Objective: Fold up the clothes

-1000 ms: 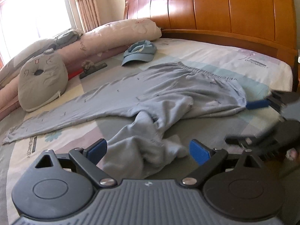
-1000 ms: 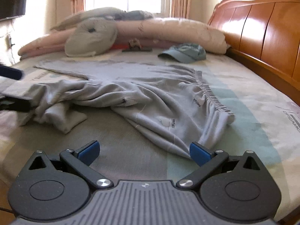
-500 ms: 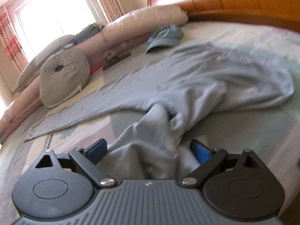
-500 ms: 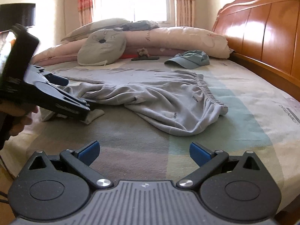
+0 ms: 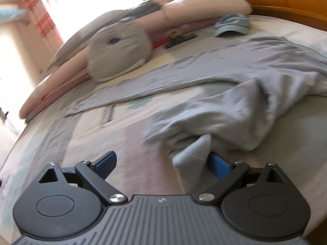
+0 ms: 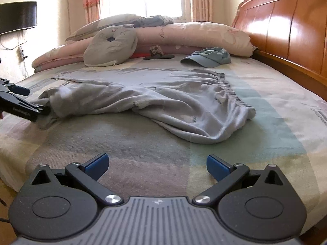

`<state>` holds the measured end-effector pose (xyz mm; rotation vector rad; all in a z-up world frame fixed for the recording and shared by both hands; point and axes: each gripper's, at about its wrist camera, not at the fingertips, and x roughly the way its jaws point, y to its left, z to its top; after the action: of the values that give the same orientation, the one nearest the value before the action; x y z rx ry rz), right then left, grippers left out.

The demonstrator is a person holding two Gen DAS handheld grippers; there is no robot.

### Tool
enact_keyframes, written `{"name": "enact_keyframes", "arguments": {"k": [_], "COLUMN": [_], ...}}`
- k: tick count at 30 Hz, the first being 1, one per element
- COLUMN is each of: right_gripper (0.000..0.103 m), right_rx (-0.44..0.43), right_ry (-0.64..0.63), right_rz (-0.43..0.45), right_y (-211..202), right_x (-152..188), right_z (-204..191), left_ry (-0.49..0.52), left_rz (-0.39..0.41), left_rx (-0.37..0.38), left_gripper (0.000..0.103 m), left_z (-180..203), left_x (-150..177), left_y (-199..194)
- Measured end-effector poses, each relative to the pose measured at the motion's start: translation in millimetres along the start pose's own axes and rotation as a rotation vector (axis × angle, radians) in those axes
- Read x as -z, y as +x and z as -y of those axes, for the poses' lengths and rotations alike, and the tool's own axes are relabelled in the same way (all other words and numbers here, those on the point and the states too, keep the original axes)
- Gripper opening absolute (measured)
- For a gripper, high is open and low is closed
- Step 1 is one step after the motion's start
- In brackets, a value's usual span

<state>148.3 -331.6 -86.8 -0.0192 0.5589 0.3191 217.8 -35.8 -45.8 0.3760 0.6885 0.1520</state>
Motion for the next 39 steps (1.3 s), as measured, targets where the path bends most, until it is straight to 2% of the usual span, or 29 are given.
{"name": "enact_keyframes", "arguments": {"k": [4,7,9,11,14,18,23,27,33,39], "right_gripper": [0.103,0.103,0.103,0.103,0.103,0.103,0.103,0.103,0.103,0.103], "right_rx": [-0.002,-0.008,-0.013,-0.016,-0.024,-0.02,-0.021,-0.042,-0.073,-0.1], "right_ry": [-0.023,-0.027,-0.03,-0.038,-0.06,-0.083,-0.106,-0.135,-0.194,-0.23], "right_rz": [0.0,0.003,0.003,0.002,-0.002,-0.016,-0.024,-0.011,-0.024,-0.065], "right_y": [1.8,2.0,2.9,5.0,8.6,12.2,16.4,21.4,40.8,65.1], "right_x": [-4.7,-7.0,-7.9,-8.8,-9.8,-10.4,-14.0,-19.4,-35.9,-60.6], "right_z": [-4.5,-6.5,-8.1,-11.1,-18.2,-27.4,-33.6,-43.4,-73.7,-111.5], "left_ry": [-0.058,-0.089,-0.062,-0.033,-0.034,-0.151,-0.215,-0.233,-0.154,-0.164], "left_rz": [-0.012,0.004,0.008,0.007,0.02,0.02,0.01,0.045,0.076,0.052], "left_rx": [-0.054,0.024,0.106,0.12,0.076,0.058,-0.082,-0.003,0.098,0.247], "left_gripper": [0.096,0.096,0.096,0.096,0.096,0.096,0.096,0.096,0.096,0.096], "left_z": [-23.6,-26.8,-19.1,-11.6,-10.2,-36.0,-68.9,-81.6,-85.4,-90.4], "left_x": [1.0,3.7,8.8,11.8,14.2,11.3,14.5,27.3,38.2,37.8], "left_y": [5.3,-0.8,-3.1,-0.2,8.7,20.7,32.3,22.5,12.4,24.4]}}
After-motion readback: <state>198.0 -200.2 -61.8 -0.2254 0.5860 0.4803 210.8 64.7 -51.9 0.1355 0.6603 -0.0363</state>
